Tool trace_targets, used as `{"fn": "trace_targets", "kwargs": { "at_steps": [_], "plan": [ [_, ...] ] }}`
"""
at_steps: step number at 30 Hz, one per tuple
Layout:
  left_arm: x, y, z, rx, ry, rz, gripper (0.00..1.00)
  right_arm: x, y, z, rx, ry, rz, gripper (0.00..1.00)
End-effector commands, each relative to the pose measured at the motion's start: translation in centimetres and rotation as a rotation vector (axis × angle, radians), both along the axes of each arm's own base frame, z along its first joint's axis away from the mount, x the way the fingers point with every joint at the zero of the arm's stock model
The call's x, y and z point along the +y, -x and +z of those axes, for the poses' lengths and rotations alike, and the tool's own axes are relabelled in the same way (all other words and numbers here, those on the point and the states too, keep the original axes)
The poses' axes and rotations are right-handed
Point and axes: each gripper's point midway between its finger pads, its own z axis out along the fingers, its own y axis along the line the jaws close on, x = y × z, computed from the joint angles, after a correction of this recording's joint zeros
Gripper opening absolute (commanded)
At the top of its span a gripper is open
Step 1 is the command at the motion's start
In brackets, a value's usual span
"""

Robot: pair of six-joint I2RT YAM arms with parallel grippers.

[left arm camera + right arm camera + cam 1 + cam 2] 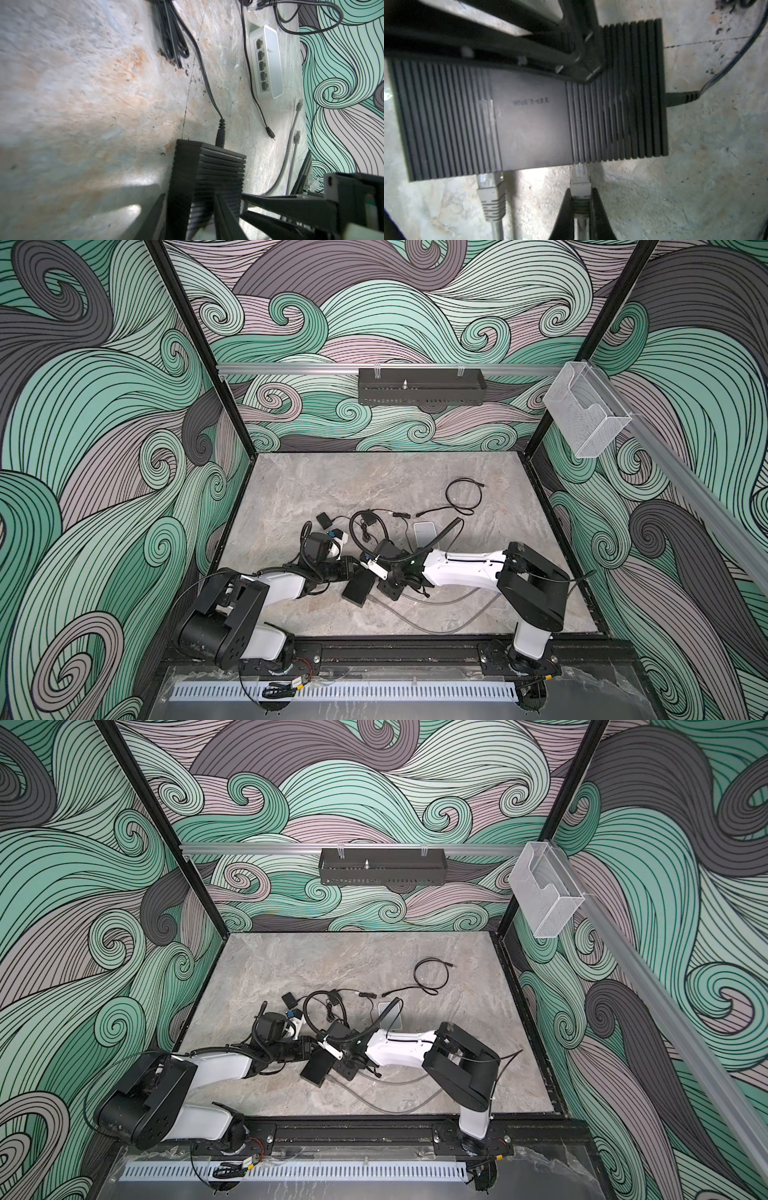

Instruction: Insert the plug into the switch port

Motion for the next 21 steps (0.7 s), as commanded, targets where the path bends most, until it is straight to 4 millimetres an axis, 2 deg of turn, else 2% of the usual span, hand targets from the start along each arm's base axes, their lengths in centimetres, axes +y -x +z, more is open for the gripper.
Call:
{"fn": "trace_targets", "kwargs": {
  "at_steps": [1,6,7,9,12,21],
  "plan": [
    [-2.0,3.5,-0.3,0.106,0.071,-0.123,0.37,5.0,-2.8,3.9,-0.110,-0.201,0.012,0.00],
    [-2.4,3.4,-0.1,0.102,0.085,-0.137,0.36,5.6,-2.3,4.3,-0.139,-0.225,0.144,0.00],
    [-2.3,3.6,-0.8,0.129,0.077,-0.139,0.35,5.7,-2.3,4.4,-0.143,-0.232,0.167,0.00],
    [-2.4,3.7,-0.9,0.135,0.075,-0.145,0.35,6.0,-2.4,4.7,-0.145,-0.248,0.207,0.00],
    [-2.5,3.7,-1.1,0.143,0.073,-0.157,0.35,6.2,-3.4,5.2,-0.163,-0.256,0.208,0.00],
    [-2.9,3.9,-1.5,0.168,0.082,-0.175,0.34,7.6,-7.0,7.6,-0.206,-0.313,0.067,0.00]
  ]
}}
